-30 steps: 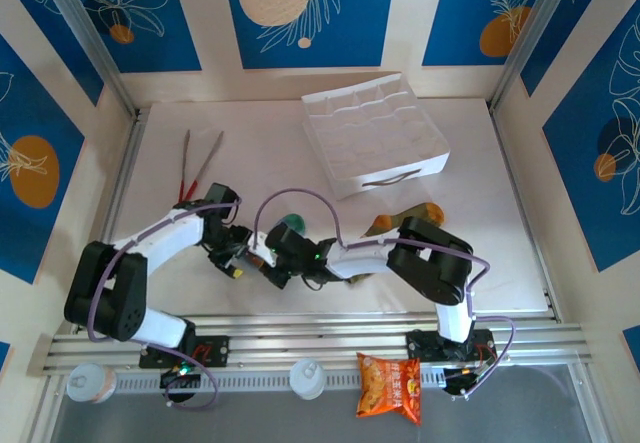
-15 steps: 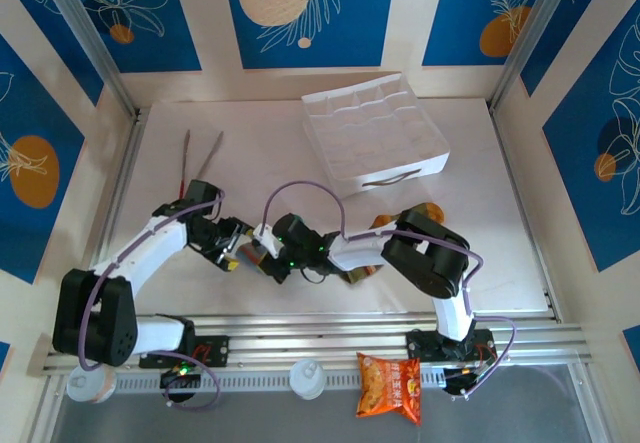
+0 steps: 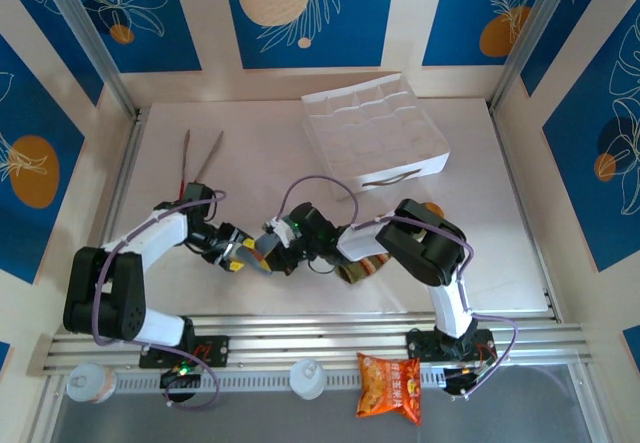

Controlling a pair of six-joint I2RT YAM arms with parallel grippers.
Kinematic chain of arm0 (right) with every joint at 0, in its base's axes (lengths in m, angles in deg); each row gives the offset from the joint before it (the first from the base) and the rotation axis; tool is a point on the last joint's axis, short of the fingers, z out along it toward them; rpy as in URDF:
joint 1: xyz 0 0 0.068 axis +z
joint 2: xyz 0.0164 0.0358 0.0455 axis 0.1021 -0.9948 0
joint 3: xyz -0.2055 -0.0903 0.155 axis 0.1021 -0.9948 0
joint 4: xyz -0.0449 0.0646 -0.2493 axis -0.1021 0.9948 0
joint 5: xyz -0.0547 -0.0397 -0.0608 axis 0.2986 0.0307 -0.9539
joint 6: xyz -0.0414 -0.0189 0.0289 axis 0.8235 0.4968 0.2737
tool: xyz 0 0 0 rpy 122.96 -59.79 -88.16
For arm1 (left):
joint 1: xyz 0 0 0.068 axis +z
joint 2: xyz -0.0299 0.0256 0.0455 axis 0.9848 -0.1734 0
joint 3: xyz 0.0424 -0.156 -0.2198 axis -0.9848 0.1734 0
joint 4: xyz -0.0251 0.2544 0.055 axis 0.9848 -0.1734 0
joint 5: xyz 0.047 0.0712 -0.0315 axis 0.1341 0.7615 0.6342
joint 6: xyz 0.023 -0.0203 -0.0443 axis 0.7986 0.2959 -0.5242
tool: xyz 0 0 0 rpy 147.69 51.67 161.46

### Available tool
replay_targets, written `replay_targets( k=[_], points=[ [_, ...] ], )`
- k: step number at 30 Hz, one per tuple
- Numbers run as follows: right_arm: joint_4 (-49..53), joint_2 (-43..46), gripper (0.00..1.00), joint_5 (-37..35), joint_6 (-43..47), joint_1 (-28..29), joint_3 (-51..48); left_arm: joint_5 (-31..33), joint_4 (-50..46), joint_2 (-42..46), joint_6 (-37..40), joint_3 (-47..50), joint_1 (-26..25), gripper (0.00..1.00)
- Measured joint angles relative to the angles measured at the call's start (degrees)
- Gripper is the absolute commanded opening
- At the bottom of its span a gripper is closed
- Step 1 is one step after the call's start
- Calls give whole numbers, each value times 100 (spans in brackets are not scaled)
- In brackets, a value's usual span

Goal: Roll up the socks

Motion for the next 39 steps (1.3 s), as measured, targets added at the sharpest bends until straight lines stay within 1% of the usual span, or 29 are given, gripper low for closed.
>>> replay_targets(
  k=[4,8,12,16,22,29,33,35,37,39],
  points=[
    [-160,-125,0,380,-216,-146,-2,-2,-2,-13,319,-4,0,50],
    [-282,-240,0,774,-428,-313,-2,133,61,107,544,-2,0,53],
    [-295,-295,0,1060,-551,-442,-13,168,284,229,601,50,0,56],
    [-291,-345,0,1292,-623,-542,-13,170,625,146,575,227,-35,56],
    [-212,-452,0,1738,-741,-730,37,273,780,-125,527,229,-275,56],
    [66,-501,0,1978,-765,-831,155,378,1115,-166,111,302,-743,55],
    [232,-527,0,2063,-763,-861,232,472,1351,-400,-125,310,-1023,45],
    [293,-531,0,2092,-761,-870,256,498,1449,-487,-216,310,-1075,34],
    [409,-546,0,2122,-752,-874,313,516,1488,-535,-332,310,-1088,19],
    [588,-549,0,2138,-706,-883,385,520,1460,-549,-358,280,-1095,10]
  ],
)
